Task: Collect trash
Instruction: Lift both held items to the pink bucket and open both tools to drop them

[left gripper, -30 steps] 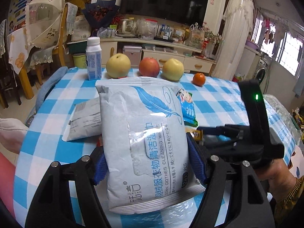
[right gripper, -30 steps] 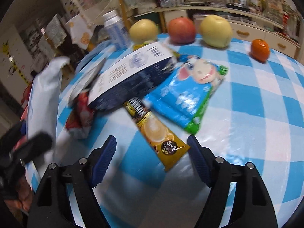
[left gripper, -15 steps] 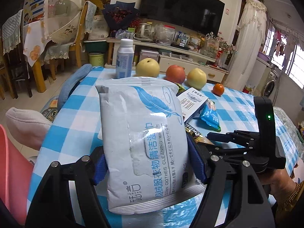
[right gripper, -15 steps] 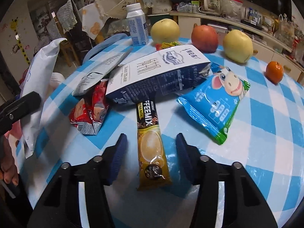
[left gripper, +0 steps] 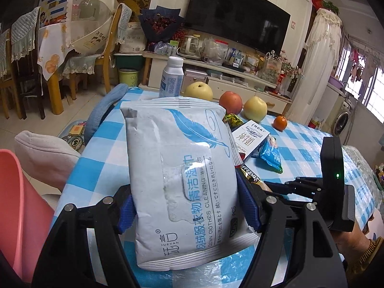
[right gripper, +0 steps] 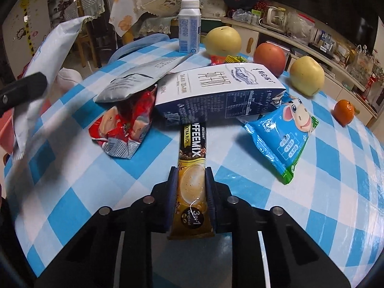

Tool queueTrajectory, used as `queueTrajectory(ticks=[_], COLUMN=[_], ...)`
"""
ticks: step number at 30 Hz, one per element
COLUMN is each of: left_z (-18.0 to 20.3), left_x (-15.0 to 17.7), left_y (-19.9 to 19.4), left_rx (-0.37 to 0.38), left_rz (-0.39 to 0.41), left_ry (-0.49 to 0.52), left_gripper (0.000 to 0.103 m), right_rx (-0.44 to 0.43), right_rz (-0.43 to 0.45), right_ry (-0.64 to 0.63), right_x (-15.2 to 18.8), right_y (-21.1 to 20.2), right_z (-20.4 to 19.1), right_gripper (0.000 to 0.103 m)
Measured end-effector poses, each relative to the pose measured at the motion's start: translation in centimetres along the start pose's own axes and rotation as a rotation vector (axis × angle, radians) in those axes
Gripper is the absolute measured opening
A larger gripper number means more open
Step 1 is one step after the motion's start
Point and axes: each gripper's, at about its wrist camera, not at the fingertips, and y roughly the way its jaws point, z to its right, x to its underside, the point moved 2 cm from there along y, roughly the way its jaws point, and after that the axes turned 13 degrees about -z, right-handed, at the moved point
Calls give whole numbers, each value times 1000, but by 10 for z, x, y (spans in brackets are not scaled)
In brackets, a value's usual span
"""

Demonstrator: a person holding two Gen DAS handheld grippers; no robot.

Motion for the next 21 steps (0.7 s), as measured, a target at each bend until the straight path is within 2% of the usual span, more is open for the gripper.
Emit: queueTrajectory(ticks=[6,12,21], left_z=[-13,-26,-24], left_x=[3,6,8], left_y=[-10,-20,-26], left_rx=[-9,-18,-27], left_rz=[16,33,46], left_ry=[-24,-49,-49], left_gripper=[72,72,72], right_rx=[5,-28,-96], right_rz=[16,38,86], right_ry=[13,97,153], right_x=[16,37,56], right_y=[-9,-23,-49], right_z=[-6,-2,-20], right_gripper=[18,13,11])
